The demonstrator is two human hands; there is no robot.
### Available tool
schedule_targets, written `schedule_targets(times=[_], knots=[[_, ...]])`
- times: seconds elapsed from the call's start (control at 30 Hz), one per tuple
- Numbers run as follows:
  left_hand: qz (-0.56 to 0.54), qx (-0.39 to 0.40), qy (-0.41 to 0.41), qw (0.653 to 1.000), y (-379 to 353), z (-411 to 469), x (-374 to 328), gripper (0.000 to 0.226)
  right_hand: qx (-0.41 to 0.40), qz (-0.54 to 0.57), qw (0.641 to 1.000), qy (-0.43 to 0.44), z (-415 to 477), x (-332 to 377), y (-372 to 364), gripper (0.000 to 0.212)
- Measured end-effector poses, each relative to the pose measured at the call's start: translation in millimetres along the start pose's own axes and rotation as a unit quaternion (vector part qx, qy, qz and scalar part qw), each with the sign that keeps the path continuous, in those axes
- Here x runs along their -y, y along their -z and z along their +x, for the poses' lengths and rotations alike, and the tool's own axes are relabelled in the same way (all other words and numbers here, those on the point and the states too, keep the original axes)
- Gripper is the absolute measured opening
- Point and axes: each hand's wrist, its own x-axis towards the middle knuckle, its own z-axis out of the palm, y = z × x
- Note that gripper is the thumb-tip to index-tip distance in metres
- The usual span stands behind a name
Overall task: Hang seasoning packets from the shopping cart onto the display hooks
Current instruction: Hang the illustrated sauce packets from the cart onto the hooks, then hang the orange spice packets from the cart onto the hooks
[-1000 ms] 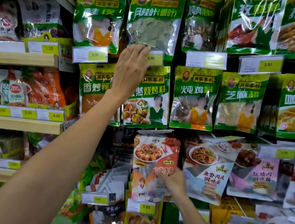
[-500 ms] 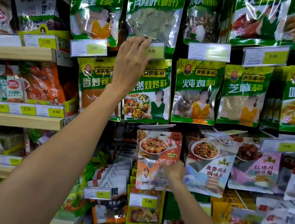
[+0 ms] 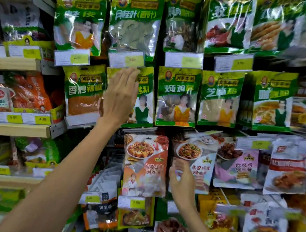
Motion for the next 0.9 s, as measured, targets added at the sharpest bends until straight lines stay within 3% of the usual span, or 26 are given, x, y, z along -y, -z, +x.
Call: schedule_targets(times=[0.13,0.23,0.37,0.5,0.6,0.9], knots=[[-0.109,0.039,0.035,0.993,11,-50,-85,0.032,-0.035,-0.028,0.999,-0.01,-20,-19,69,0.023],[-0.224,0.106,0.097,0.964,19,-97,-176,0.03,-0.052,-0.054,0.996,-0.053,-46,-51,137,0.023],[-0.399,0.275,0.259,0.836,30,-159,-308,0.025,-0.067,-0.1,0.985,-0.121,-96,-101,238,0.024],[-0.484,0.405,0.327,0.703,36,-214,-435,0.035,-0.142,-0.152,0.958,-0.195,-157,-151,332,0.02],[-0.505,0.497,0.313,0.632,41,-250,-515,0.026,-0.166,-0.186,0.93,-0.272,-201,-192,390,0.02],[-0.545,0.64,0.149,0.522,13,-299,-704,0.015,-0.292,-0.193,0.834,-0.427,-278,-287,513,0.014]])
